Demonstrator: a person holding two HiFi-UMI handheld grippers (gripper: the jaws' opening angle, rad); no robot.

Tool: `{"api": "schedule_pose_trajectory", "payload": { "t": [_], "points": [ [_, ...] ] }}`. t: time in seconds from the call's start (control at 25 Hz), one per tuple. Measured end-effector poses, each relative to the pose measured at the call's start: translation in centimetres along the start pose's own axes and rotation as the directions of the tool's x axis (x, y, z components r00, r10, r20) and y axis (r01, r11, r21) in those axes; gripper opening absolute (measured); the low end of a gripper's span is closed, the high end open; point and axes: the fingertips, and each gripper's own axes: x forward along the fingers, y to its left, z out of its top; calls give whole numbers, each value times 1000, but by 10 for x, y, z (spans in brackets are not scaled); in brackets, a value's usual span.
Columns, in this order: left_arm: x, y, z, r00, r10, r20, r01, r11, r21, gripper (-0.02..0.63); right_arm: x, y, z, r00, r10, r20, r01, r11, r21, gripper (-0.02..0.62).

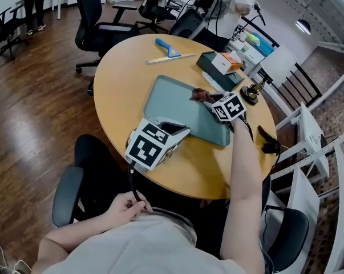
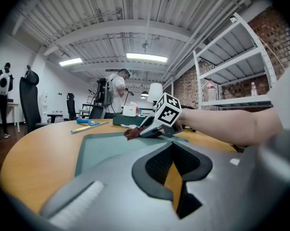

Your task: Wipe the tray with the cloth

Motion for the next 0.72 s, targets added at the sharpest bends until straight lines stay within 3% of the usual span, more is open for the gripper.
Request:
{"api": "schedule_pose_trajectory", "payload": {
  "t": [0.12, 0.24, 0.4, 0.72],
  "points": [
    [-1, 0, 0, 1000, -2, 5, 2, 1000, 0, 14, 3, -2, 2, 1000, -12, -9, 12, 1000, -11, 137],
    [3, 2, -6, 999, 0, -41, 0, 1000, -13, 14, 1, 2, 3, 1000, -6, -10, 6, 1000, -15, 136],
    [6, 15, -13, 992, 74, -100, -79, 996, -47, 14, -9, 14, 2, 1000, 16, -1, -16, 999, -32, 137],
    [-2, 16, -6, 994, 91, -54, -93, 995, -40, 14, -39, 64, 8, 994, 111, 26, -107, 989, -104, 137]
  ]
}}
